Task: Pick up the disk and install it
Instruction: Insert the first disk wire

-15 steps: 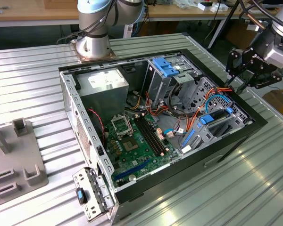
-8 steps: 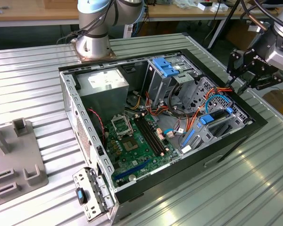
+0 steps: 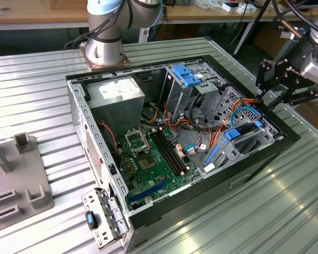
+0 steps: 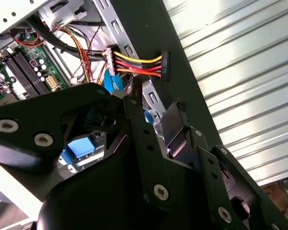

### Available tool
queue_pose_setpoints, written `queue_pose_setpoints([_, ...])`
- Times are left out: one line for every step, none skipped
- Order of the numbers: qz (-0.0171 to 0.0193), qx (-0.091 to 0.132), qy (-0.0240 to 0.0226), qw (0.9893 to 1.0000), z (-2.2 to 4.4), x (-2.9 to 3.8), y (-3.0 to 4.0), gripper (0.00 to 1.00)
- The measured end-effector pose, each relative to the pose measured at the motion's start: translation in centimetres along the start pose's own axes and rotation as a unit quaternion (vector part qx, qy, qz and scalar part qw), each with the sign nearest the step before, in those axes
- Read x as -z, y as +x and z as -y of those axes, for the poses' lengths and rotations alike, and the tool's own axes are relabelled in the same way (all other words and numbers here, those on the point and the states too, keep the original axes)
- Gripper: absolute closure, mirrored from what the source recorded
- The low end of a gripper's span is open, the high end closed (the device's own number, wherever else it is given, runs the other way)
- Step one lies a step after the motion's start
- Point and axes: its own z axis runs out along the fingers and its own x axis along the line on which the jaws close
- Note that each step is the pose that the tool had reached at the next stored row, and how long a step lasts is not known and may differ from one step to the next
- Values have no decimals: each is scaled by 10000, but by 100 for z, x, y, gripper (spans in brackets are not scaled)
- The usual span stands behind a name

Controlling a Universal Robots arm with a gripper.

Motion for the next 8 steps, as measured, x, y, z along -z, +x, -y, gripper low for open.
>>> queue_pose_setpoints([-3,0,6,10000,-27,2,5,56])
queue_pose_setpoints([-6,1,13,10000,-56,6,9,56])
queue_pose_setpoints([-9,2,18,10000,-78,8,13,56])
queue_pose_setpoints([-11,3,23,10000,-96,11,16,56])
queue_pose_setpoints([-13,3,30,10000,-122,13,22,56])
queue_pose_setpoints([-14,4,35,10000,-143,14,26,56])
queue_pose_setpoints([-18,5,45,10000,-185,19,33,56])
queue_pose_setpoints([-25,6,56,10000,-242,25,35,56])
